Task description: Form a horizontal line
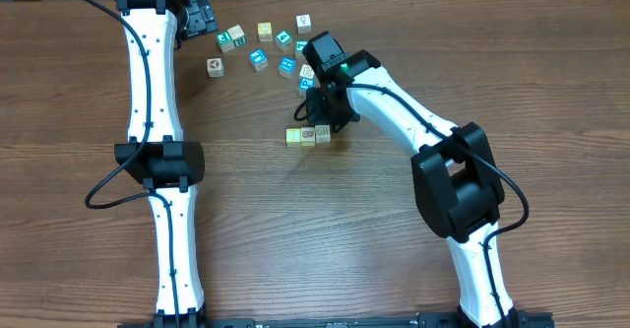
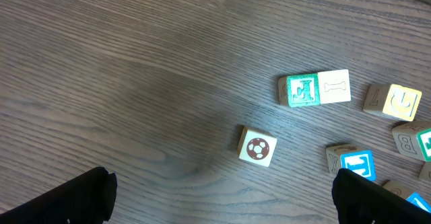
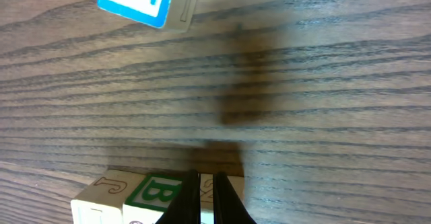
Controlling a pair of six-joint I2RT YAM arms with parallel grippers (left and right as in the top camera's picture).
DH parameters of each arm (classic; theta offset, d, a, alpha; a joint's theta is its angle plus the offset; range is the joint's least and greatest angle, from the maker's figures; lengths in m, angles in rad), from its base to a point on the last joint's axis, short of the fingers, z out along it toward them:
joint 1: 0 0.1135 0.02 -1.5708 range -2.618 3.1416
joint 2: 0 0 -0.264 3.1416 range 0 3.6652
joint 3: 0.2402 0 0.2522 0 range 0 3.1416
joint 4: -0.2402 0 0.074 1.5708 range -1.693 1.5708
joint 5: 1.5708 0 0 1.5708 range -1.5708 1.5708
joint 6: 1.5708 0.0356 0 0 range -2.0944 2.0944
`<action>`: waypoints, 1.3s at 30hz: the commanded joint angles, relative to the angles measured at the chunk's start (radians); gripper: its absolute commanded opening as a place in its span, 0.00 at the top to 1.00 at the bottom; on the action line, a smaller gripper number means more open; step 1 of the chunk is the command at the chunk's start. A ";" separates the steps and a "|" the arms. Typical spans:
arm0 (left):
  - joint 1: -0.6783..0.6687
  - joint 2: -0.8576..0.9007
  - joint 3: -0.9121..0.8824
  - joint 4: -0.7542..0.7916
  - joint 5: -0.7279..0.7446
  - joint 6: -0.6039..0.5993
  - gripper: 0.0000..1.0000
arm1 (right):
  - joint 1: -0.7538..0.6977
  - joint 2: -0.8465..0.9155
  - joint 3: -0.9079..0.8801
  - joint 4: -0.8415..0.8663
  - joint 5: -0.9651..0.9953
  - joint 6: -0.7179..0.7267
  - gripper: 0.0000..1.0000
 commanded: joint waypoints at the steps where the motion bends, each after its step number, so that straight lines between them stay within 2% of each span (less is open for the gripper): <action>1: 0.002 -0.030 0.018 0.001 -0.010 0.012 0.00 | 0.005 -0.040 0.015 0.029 0.001 -0.003 0.96; 8: 0.002 -0.030 0.018 0.001 -0.010 0.012 0.00 | 0.003 -0.040 -0.013 0.069 0.006 -0.003 0.96; 39: 0.002 -0.030 0.018 0.001 -0.010 0.012 0.00 | 0.005 -0.040 -0.013 -0.037 0.001 -0.003 0.96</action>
